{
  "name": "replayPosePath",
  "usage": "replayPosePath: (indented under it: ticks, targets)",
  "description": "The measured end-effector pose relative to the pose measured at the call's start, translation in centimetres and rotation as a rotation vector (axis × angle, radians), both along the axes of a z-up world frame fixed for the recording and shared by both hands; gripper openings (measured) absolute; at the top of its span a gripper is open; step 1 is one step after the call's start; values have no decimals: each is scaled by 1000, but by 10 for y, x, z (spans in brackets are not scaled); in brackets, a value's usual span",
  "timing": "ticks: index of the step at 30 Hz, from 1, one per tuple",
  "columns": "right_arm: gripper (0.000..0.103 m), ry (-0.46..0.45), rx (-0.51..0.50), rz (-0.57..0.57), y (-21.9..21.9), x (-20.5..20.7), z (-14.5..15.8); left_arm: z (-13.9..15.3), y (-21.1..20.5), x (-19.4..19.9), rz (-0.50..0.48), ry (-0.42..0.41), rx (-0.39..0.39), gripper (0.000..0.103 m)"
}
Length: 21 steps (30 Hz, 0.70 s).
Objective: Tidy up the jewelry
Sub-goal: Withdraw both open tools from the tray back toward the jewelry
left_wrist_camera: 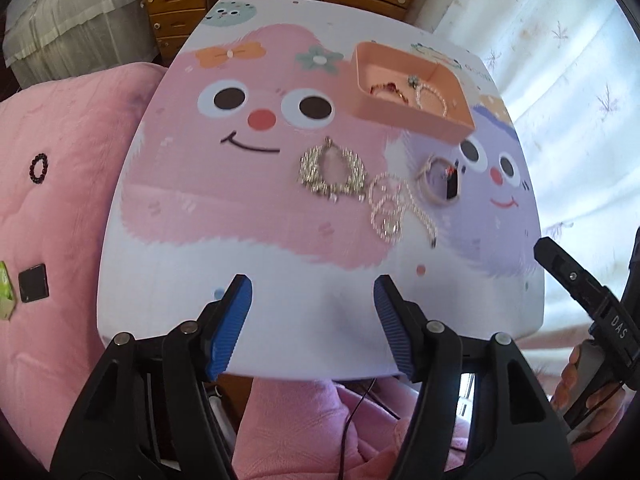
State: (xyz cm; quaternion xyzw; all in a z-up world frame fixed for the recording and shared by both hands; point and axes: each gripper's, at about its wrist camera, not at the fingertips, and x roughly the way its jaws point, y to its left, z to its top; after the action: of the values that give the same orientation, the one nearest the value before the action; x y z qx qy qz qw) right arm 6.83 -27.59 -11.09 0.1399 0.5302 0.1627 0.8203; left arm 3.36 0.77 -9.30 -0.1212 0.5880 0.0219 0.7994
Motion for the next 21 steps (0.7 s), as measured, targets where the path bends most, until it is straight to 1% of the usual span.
replayPosePath:
  ticks: [2,4,7,9,11,14,18,21]
  targets:
    - [86,-23,-37,47,10,-19,1,0,-2,-17,-24,-3,9,61]
    - [86,-32,-58,86,19,-35,0,0,-4,-23,-39,1,12,61]
    - [86,-43,-89,139,30,-52,-3,-1,-3,-28,-49,12,10,61]
    - [86,-64,-139,175,37,-63,-5,-6,-2,-27,-57,34,14,61]
    - [86,-87,-182,201,42,-71,-7,-11,-1,-20,-63,62,15,61]
    - [86,-107,-217,228,47,-80,-12,-21,2,-12,-72,102,7,61]
    - [86,-104,-252,252,60,-89,-23,-35,4,7,-104,162,10,63]
    - [86,-110,-261,268,74,-92,-31,-45,5,27,-131,190,9,66]
